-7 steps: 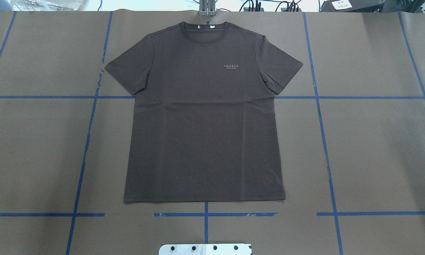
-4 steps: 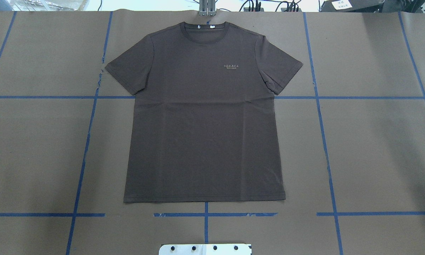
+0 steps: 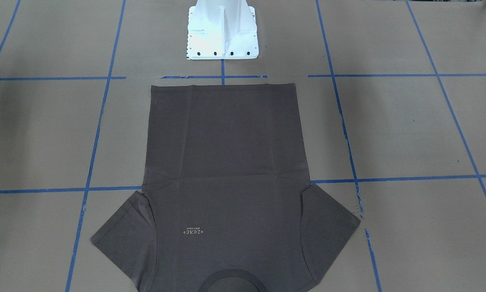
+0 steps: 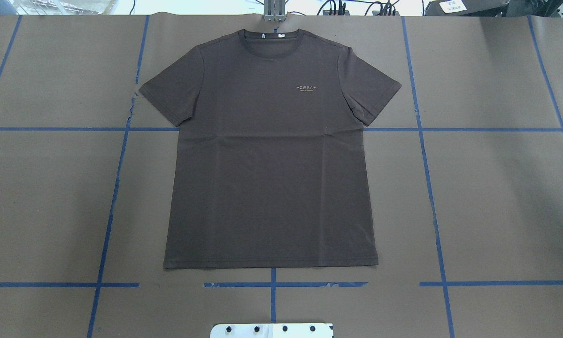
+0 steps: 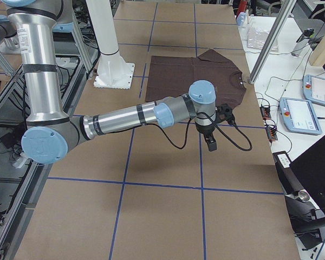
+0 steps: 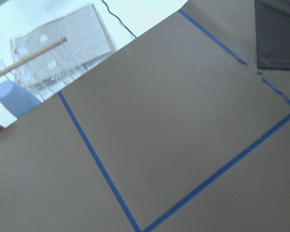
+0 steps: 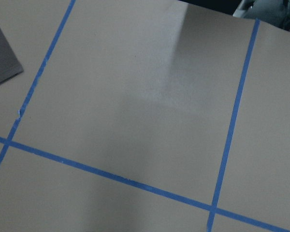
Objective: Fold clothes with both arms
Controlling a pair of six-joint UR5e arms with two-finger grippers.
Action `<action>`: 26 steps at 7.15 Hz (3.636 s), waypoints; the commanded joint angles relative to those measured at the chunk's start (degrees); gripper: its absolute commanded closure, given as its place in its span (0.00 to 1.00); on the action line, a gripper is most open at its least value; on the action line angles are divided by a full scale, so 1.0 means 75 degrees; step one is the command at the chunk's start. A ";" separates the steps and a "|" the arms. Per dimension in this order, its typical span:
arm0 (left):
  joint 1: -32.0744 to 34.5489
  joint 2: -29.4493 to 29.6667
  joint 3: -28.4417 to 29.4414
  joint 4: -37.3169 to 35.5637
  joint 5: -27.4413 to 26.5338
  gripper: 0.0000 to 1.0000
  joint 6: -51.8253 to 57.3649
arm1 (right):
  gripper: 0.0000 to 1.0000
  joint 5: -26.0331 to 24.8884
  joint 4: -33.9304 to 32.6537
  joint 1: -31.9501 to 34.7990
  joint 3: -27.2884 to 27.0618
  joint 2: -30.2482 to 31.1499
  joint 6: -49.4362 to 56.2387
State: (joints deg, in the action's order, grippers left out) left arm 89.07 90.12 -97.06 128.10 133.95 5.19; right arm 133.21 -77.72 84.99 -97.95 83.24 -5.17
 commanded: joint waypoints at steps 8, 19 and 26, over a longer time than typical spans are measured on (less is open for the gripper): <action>-0.0041 0.0265 0.0086 0.0287 0.0011 0.00 -0.0270 | 0.33 -0.3254 0.3704 -0.4194 0.3363 -0.2998 -0.6565; -0.0041 0.0171 0.0145 0.0451 0.0023 0.00 -0.0212 | 0.40 -0.3840 0.4398 -0.4546 0.4973 -0.3668 -0.6588; -0.0041 0.0171 0.0145 0.0451 0.0023 0.00 -0.0177 | 1.00 -0.3852 0.4399 -0.4546 0.5232 -0.3868 -0.6588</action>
State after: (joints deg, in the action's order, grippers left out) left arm 88.77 91.41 -95.98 131.49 134.12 3.80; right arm 104.33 -44.67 50.90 -58.59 54.23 -54.60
